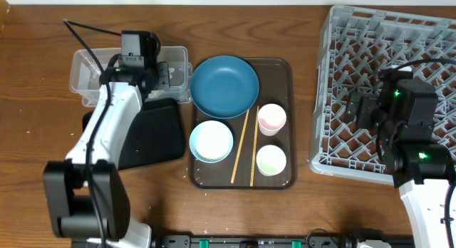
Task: Sort waste into correct bins and load items into the dishwasher rack
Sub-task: 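Move the wrapper over the clear bin and release it, then grasp the pink cup on the brown tray with the left gripper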
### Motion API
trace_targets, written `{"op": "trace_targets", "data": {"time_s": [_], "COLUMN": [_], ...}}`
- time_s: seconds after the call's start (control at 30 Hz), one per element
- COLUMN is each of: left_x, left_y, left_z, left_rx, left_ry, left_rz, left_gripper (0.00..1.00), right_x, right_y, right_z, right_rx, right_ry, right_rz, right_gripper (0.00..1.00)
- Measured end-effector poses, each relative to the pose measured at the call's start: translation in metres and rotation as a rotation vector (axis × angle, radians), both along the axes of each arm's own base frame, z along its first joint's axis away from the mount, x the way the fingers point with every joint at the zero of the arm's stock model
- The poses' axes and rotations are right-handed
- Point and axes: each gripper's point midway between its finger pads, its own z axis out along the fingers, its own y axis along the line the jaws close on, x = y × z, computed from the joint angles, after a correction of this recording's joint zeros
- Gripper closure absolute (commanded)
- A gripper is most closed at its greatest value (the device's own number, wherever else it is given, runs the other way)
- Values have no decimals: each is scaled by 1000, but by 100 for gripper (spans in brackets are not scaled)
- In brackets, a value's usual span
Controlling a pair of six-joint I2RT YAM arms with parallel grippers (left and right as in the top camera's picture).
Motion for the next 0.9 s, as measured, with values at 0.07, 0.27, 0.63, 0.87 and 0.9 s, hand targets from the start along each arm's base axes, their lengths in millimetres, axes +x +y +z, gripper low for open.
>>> {"op": "trace_targets", "data": {"time_s": [0.07,0.27,0.63,0.87,0.9], "left_x": [-2,-30,-99,-122,-124], "left_y": [-21,-119,-253,-276,-277], "left_z": [18,65,18,-33,-38], "left_rx": [-52,-257,-387,-384,-381], "left_ry": [-41,-112,117,292,304], "left_rz": [-58,-327,-646,-640,-639], "left_gripper": [49,48,48,50,56], "right_x": [0,0,0,0,0], "right_y": [0,0,0,0,0], "right_z": [0,0,0,0,0], "right_rx": [0,0,0,0,0], "right_ry": [0,0,0,0,0], "right_rz": [0,0,0,0,0], "right_gripper": [1,1,1,1,1]}}
